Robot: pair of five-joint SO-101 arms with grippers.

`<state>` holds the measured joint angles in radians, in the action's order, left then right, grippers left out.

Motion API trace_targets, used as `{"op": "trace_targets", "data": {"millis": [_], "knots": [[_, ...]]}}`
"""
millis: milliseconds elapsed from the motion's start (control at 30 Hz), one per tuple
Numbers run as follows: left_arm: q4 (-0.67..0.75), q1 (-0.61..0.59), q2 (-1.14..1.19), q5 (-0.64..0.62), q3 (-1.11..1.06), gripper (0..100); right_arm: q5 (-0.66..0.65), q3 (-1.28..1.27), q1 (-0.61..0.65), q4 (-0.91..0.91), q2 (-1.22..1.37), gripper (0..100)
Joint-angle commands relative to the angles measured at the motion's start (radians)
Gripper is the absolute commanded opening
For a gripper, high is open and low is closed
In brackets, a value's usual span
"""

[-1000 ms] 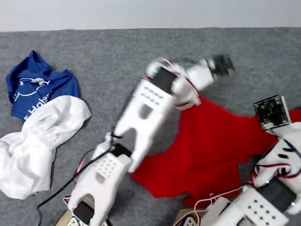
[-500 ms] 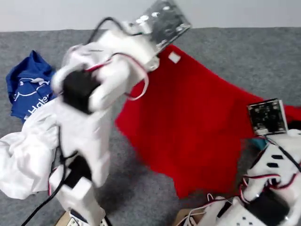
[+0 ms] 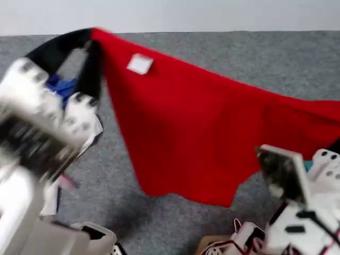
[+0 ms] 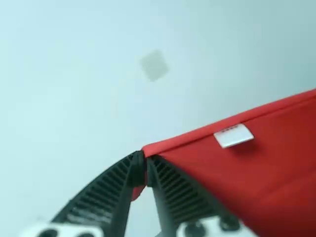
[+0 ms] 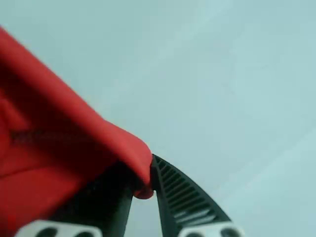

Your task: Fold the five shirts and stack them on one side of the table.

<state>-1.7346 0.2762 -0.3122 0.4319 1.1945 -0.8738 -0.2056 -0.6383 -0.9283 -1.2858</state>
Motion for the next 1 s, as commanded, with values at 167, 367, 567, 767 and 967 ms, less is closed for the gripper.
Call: {"op": "trace_targets", "data": {"millis": [167, 367, 567, 767, 967], "knots": [[-0.020, -0.127, -0.350, 0.218, -0.288, 0, -0.009, 0.164, 0.001, -0.002, -0.001, 1.0], [-0.018, -0.249, -0.539, 0.365, -0.516, 0, -0.012, 0.189, 0.001, -0.002, 0.004, 1.0], [-0.006, -0.295, -0.638, 0.437, -0.792, 0, -0.014, 0.107, 0.007, -0.001, 0.038, 1.0], [0.138, -0.295, -0.694, 0.446, -1.066, 0, -0.129, -0.066, 0.113, -0.004, 0.048, 1.0], [0.250, -0.287, -0.713, 0.440, -1.280, 0, -0.209, -0.227, 0.196, 0.001, -0.015, 1.0]]}}
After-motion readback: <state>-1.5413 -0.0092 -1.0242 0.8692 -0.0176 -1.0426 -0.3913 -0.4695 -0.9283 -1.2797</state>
